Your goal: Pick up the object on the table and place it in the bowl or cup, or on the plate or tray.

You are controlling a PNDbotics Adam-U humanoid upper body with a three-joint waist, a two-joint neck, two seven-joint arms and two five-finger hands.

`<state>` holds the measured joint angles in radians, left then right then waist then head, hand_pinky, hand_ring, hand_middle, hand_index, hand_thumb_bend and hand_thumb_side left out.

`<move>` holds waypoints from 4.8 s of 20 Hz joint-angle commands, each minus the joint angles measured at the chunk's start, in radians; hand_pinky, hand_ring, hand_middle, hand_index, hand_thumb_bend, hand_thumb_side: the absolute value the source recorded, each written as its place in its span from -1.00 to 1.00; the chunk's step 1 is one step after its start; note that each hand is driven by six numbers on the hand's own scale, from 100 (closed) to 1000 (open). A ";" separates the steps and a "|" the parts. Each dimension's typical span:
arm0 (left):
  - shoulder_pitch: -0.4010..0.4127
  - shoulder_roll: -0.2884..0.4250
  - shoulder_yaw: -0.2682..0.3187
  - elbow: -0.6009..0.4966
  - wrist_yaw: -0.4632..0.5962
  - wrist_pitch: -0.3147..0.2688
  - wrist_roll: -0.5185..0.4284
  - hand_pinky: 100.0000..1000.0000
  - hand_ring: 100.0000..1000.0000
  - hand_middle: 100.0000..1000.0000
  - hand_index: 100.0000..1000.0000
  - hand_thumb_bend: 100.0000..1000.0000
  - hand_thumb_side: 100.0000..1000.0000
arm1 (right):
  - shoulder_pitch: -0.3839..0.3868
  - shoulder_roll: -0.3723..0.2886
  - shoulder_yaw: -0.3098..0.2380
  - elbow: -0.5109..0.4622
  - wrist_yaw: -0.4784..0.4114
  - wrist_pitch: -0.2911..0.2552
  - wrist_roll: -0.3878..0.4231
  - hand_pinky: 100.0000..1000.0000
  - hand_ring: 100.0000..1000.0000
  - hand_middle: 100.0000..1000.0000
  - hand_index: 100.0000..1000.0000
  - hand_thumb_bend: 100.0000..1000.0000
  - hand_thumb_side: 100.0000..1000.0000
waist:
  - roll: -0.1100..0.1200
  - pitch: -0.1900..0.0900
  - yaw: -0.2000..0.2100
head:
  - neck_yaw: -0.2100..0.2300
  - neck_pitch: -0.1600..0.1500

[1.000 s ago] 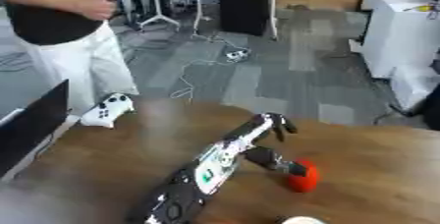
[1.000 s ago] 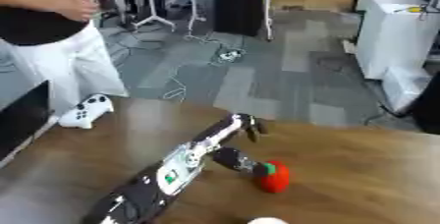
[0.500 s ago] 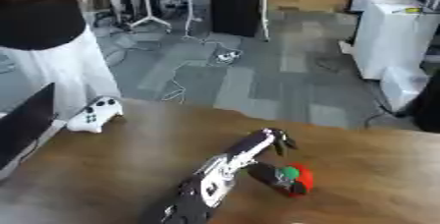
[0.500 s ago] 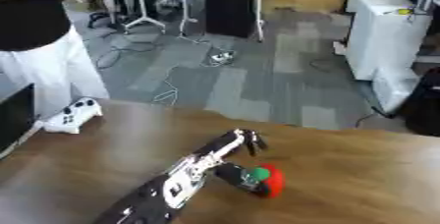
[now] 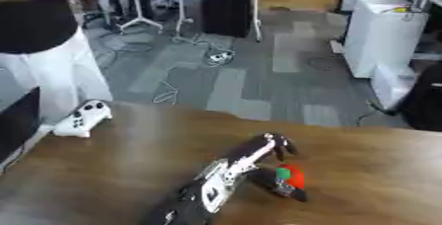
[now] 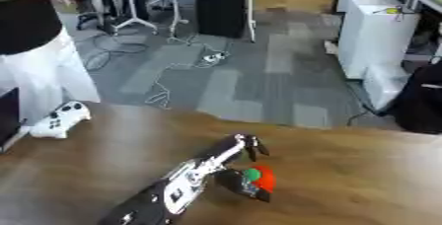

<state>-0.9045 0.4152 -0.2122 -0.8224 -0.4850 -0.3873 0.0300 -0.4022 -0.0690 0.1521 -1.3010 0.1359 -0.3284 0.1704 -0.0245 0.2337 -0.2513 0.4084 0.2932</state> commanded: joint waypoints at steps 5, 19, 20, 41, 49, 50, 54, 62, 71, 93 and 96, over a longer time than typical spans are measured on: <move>-0.021 0.000 0.008 -0.009 -0.004 -0.007 0.002 1.00 0.07 0.20 0.38 1.00 0.28 | -0.018 -0.005 -0.001 -0.015 -0.007 0.001 0.007 0.84 0.44 -0.08 0.36 -1.00 -0.29 | 0.008 -0.006 -0.009 | -0.044 0.009; -0.011 -0.007 0.007 -0.003 -0.008 -0.012 0.008 1.00 -0.08 0.13 0.33 1.00 0.23 | -0.030 -0.009 -0.001 -0.020 -0.012 0.001 0.010 0.84 0.44 -0.08 0.36 -1.00 -0.30 | 0.016 0.014 -0.025 | -0.042 0.006; -0.011 -0.007 0.007 -0.003 -0.010 -0.013 0.008 1.00 -0.08 0.13 0.33 1.00 0.23 | -0.031 -0.010 -0.001 -0.020 -0.013 0.001 0.010 0.84 0.44 -0.08 0.36 -1.00 -0.30 | 0.017 0.016 -0.026 | -0.040 0.005; 0.017 -0.007 0.014 0.040 -0.083 -0.023 0.019 0.82 -0.46 -0.11 0.10 0.30 -0.89 | -0.048 -0.031 -0.001 -0.038 -0.037 0.007 0.012 0.83 0.44 -0.09 0.36 -1.00 -0.30 | 0.029 0.051 -0.040 | -0.016 -0.015; 0.021 -0.002 0.015 0.044 -0.152 0.057 0.047 0.38 -0.82 -0.58 -0.14 -0.01 -1.00 | -0.048 -0.032 -0.003 -0.037 -0.037 0.007 0.013 0.83 0.43 -0.09 0.36 -1.00 -0.32 | 0.029 0.052 -0.038 | -0.016 -0.011; 0.021 -0.001 0.015 0.044 -0.162 0.064 0.050 0.33 -0.88 -0.66 -0.22 -0.08 -1.00 | -0.048 -0.032 -0.003 -0.037 -0.038 0.006 0.013 0.83 0.43 -0.09 0.36 -1.00 -0.32 | 0.030 0.052 -0.037 | -0.016 -0.010; 0.021 0.000 0.015 0.041 -0.188 0.082 0.066 0.13 -1.00 -0.86 -0.45 -0.16 -1.00 | -0.048 -0.032 -0.003 -0.036 -0.038 0.006 0.016 0.83 0.43 -0.09 0.36 -1.00 -0.32 | 0.029 0.052 -0.035 | -0.015 -0.008; 0.000 0.070 -0.035 -0.109 -0.177 0.095 0.083 -0.24 -1.00 -1.00 -0.64 -0.11 -1.00 | -0.034 -0.041 -0.006 -0.026 -0.032 0.005 0.017 0.83 0.43 -0.09 0.36 -1.00 -0.32 | 0.034 0.032 -0.017 | -0.024 0.017; -0.005 0.222 -0.134 -0.459 0.034 0.176 -0.084 -0.26 -1.00 -1.00 -0.62 -0.08 -1.00 | 0.012 -0.053 -0.027 0.002 0.003 0.002 -0.002 0.83 0.43 -0.10 0.36 -1.00 -0.32 | 0.046 -0.040 0.051 | -0.089 0.102; 0.042 0.193 -0.192 -0.622 0.159 0.250 -0.175 -0.29 -1.00 -0.99 -0.60 0.01 -1.00 | 0.063 -0.010 -0.106 0.062 0.134 -0.009 -0.092 0.81 0.43 -0.09 0.36 -1.00 -0.32 | 0.029 -0.175 0.084 | -0.128 0.213; 0.047 0.169 -0.204 -0.626 0.163 0.249 -0.176 -0.29 -1.00 -1.00 -0.61 0.02 -1.00 | 0.064 -0.011 -0.110 0.061 0.132 -0.010 -0.097 0.81 0.43 -0.09 0.36 -1.00 -0.32 | 0.024 -0.178 0.082 | -0.123 0.217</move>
<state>-0.8434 0.5818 -0.4182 -1.4272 -0.3214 -0.1364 -0.1452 -0.3305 -0.0708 0.0489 -1.2301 0.2675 -0.3364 0.0791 0.0000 0.0719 -0.1682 0.2821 0.5082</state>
